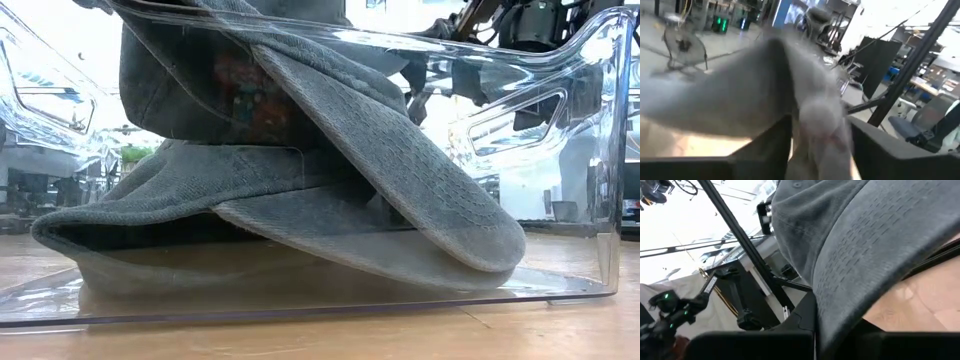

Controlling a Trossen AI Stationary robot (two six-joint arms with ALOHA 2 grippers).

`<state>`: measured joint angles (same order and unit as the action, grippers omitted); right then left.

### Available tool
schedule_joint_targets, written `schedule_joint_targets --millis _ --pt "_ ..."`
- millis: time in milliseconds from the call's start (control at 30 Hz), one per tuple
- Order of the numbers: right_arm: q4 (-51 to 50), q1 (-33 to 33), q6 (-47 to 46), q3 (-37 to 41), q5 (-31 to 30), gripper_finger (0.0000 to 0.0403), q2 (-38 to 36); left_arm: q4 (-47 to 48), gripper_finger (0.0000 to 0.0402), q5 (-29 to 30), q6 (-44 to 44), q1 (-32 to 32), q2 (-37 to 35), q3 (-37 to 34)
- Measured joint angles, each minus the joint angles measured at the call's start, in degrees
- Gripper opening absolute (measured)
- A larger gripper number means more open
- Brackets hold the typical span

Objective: Pick & Place hat
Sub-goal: Put the blue cap into the bottom transparent bin

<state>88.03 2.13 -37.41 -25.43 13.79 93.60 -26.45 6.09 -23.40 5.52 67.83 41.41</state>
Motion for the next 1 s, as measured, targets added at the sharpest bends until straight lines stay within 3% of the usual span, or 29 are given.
schedule_joint_targets --millis 233,433,533,600,767,867,1000 --pt "-2.31 0.0 0.65 1.38 0.3 0.0002 -5.28 11.85 0.0278 3.64 2.16 -0.62 -14.63 0.04" --pt "-12.99 -4.08 -4.73 0.56 9.68 0.0001 -14.55 23.22 0.0302 10.38 1.26 -0.54 -21.62 0.04" --pt "-25.32 -9.53 -5.86 -1.0 9.96 0.0001 -19.72 27.55 0.0299 12.84 0.09 -0.57 -22.02 0.04" --pt "-37.53 -14.13 -5.17 -2.58 5.35 0.0001 -22.83 28.74 0.0295 13.84 -0.01 -0.57 -21.37 0.04" --pt "-63.03 -25.23 -4.65 -8.02 -16.39 0.0001 -25.55 29.84 0.0284 14.91 -0.93 -0.57 -19.22 0.02" --pt "-64.89 -30.18 -6.53 -9.79 -26.1 0.0001 -24.54 29.71 0.0279 15.03 -1.06 -0.6 -18.02 0.02" --pt "-61.59 -34.56 -8.28 -11.7 -31.37 0.0 -21.28 29.48 0.028 15.03 -1.11 -0.64 -16.82 0.02"
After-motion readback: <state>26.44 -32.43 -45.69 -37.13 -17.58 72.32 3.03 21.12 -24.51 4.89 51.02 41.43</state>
